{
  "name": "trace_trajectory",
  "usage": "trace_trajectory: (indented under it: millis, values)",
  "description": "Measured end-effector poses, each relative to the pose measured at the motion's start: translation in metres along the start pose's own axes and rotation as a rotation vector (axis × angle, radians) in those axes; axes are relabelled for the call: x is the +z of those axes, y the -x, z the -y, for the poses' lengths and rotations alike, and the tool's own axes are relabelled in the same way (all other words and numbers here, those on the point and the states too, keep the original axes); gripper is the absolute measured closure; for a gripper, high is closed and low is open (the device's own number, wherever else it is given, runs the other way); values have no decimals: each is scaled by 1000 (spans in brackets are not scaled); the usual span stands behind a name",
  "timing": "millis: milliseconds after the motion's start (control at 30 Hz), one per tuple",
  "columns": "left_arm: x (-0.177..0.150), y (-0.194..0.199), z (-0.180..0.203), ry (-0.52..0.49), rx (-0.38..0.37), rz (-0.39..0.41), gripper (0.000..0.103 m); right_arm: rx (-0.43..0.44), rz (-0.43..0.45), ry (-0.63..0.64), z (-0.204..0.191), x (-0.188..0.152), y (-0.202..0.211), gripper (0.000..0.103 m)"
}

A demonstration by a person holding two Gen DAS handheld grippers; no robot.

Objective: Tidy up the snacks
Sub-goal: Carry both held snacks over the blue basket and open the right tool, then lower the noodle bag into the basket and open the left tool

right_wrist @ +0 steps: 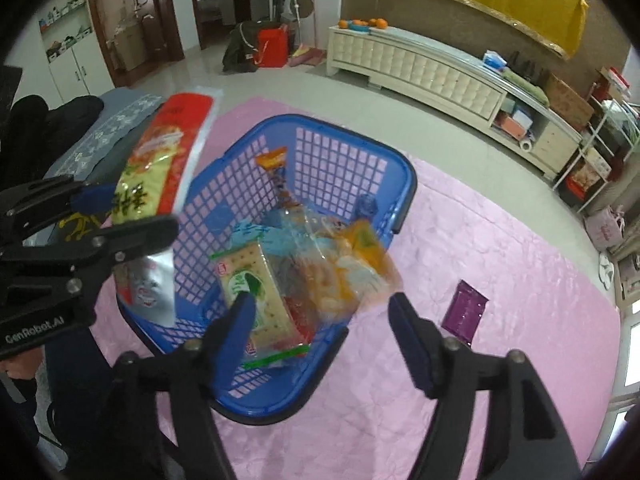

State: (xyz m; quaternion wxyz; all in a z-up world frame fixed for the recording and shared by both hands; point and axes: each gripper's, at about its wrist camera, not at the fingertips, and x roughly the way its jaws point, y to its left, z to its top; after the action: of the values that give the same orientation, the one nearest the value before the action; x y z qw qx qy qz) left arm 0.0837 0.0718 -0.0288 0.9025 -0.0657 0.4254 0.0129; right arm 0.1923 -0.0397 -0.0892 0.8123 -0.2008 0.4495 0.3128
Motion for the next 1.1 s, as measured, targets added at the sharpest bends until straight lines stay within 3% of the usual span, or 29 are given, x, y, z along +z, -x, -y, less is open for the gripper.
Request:
trace_trajectory:
  millis: [400, 867, 1100]
  values:
    - [-1, -3, 10, -33, -9, -9, 60, -12, 26, -66, 19, -12, 11, 8]
    - [3, -59, 26, -56, -43, -135, 59, 6, 11, -160, 60, -26, -5, 6]
    - [2, -74, 25, -34, -55, -182, 47, 31, 1, -164, 61, -32, -13, 6]
